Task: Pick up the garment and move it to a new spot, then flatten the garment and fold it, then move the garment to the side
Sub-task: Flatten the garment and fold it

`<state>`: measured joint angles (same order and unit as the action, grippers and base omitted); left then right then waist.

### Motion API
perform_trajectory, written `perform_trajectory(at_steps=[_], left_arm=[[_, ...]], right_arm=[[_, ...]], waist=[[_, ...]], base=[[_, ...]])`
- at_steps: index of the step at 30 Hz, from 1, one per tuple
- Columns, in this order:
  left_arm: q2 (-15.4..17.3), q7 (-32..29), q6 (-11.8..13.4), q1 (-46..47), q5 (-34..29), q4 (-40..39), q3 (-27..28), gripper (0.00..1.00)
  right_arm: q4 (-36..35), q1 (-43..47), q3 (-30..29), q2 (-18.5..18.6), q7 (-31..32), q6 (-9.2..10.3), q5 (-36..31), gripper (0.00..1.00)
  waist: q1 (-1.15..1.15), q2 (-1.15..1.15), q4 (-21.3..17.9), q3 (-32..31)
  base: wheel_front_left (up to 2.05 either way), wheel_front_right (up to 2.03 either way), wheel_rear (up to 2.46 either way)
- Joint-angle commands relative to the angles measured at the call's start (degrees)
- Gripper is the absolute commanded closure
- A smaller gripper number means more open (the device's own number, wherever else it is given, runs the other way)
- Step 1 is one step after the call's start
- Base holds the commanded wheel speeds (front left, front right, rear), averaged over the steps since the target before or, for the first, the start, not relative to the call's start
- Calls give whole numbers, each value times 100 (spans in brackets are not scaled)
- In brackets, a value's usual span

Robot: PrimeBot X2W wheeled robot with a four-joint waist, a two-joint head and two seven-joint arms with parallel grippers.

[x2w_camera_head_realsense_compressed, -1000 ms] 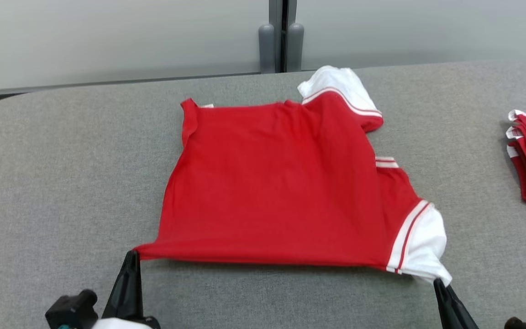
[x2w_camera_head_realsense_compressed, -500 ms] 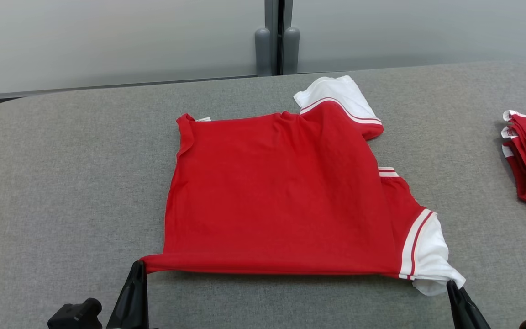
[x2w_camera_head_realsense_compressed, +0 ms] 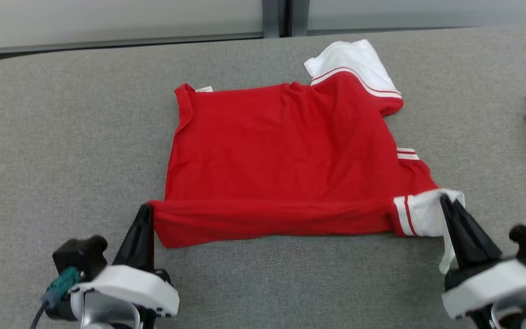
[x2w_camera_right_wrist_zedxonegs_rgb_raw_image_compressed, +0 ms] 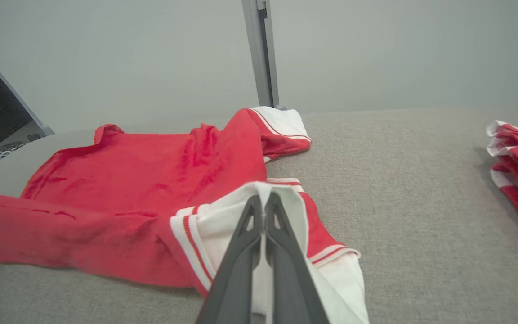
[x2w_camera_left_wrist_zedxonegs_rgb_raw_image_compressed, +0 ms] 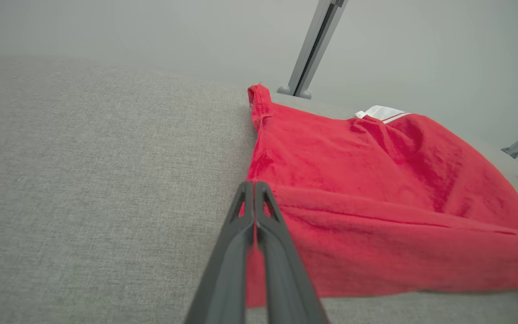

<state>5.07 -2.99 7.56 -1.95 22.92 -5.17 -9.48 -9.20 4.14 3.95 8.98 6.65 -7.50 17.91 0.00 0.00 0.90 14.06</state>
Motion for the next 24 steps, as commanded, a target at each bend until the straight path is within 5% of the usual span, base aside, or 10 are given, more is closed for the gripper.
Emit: perform_trajectory(at_steps=[1,13,14,15,16,17,24], left_arm=[[49,-25,-47,224,41,86,41,100],[-64,210,-319,1323,336,1054,-68,100],[-78,243,-369,1394,357,1159,-106,98],[-97,276,-404,1452,406,1267,-129,64],[-106,329,-418,1488,436,1344,-141,9],[-109,390,-439,1539,420,1414,-170,0],[-142,1572,-276,1576,65,1334,-180,0]], right_arm=[[106,-314,113,157,52,2,22,100],[1458,-2041,893,914,-308,1,334,100],[1578,-2157,921,931,-390,2,384,86],[1692,-2267,1002,964,-469,2,399,58],[1770,-2342,1081,946,-555,1,479,0],[1845,-2411,1122,956,-650,1,506,0],[1730,-2364,953,993,-1539,1,579,0]], waist=[[0,0,49,189],[0,0,244,824],[0,0,248,859],[0,0,248,887],[0,0,246,903],[0,0,247,920],[0,0,226,827]], base=[[0,0,0],[0,0,0],[0,0,0],[0,0,0],[0,0,0],[0,0,0],[0,0,0]])
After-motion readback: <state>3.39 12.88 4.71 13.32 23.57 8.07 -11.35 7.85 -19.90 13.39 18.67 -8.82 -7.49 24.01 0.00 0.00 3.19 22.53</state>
